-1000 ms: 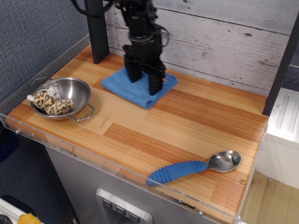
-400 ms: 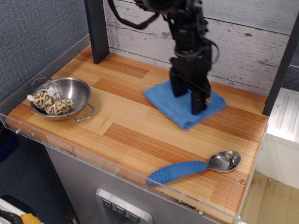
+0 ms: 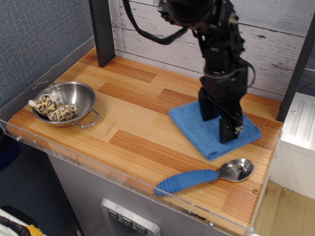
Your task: Put the blue rectangle near the top of the spoon.
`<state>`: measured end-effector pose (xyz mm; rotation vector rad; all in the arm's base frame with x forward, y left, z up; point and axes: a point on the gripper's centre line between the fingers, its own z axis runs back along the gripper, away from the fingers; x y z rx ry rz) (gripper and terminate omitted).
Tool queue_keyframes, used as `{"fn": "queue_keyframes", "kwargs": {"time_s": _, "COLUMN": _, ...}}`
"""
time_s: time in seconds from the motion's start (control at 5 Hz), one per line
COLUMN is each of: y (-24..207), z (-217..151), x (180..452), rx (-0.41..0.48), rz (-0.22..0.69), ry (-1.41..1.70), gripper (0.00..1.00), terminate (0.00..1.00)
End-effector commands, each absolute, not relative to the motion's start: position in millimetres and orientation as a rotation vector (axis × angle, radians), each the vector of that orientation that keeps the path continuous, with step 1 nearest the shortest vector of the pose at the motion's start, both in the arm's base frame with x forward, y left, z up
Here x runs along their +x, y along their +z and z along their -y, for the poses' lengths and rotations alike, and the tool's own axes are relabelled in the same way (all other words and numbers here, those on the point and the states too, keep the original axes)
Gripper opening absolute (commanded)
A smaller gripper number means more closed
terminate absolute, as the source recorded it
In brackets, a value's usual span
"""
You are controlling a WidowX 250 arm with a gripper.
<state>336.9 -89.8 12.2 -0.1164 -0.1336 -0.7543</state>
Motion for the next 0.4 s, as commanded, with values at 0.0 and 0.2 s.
{"fn": "queue_keyframes", "kwargs": {"time_s": 0.0, "y": 31.1, "z": 107.1, "x": 326.6, "rx": -0.099, "rz": 0.189, "ry": -0.79, "gripper": 1.0, "terminate": 0.0}}
{"fn": "queue_keyframes", "kwargs": {"time_s": 0.2, "y": 49.3, "z": 92.7, "x": 329.7, "rx": -0.04, "rz": 0.268, "ry": -0.708, "gripper": 1.0, "terminate": 0.0}}
